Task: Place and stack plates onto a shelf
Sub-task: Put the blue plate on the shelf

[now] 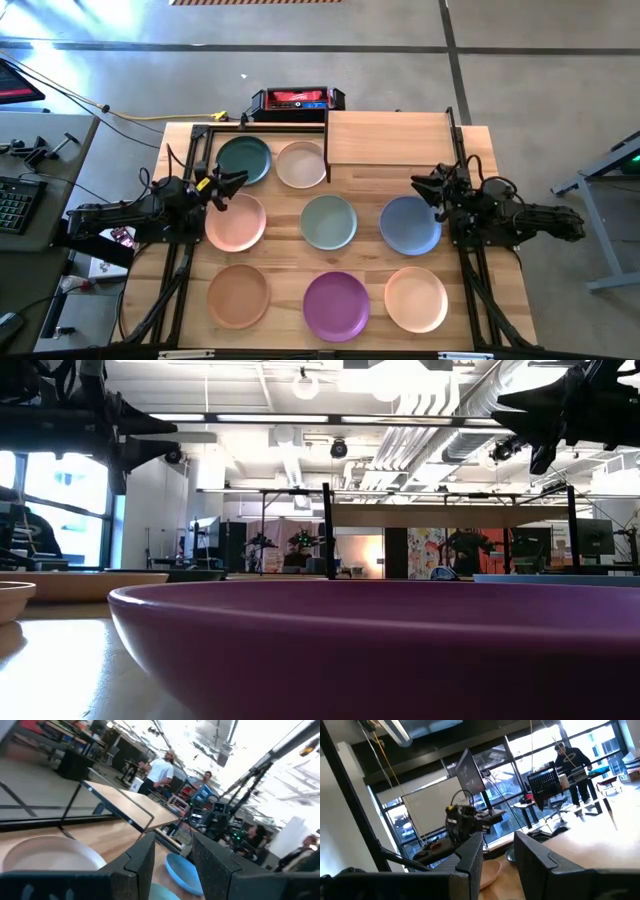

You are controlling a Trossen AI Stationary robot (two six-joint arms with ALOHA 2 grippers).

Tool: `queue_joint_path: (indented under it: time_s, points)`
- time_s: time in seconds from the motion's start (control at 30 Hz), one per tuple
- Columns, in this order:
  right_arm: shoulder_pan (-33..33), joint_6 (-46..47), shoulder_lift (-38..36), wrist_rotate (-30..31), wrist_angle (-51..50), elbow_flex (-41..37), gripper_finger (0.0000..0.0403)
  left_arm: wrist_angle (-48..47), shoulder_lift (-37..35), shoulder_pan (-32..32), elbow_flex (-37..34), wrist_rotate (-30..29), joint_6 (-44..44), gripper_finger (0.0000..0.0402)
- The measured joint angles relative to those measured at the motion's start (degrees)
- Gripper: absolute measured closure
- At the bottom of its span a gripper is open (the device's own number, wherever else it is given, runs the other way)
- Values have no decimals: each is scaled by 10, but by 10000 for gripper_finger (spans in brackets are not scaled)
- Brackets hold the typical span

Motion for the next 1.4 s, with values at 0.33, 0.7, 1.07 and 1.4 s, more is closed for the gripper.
queue_joint_path:
  time_s: [0.33, 0.7, 1.07, 1.4]
  points:
    - [0, -27, 3, 1, 65, 28, 308, 140, 2, 0, 27, -27, -9, 280]
    - [0, -106, 108, 4, -152, 241, 308, 22, 93, 0, 235, -40, 79, 280]
    - [0, -40, 317, -1, -551, 514, 308, -154, 227, 0, 403, -39, 94, 280]
    - [1, 0, 463, -107, -672, 591, 308, -200, 278, 0, 412, -39, 88, 280]
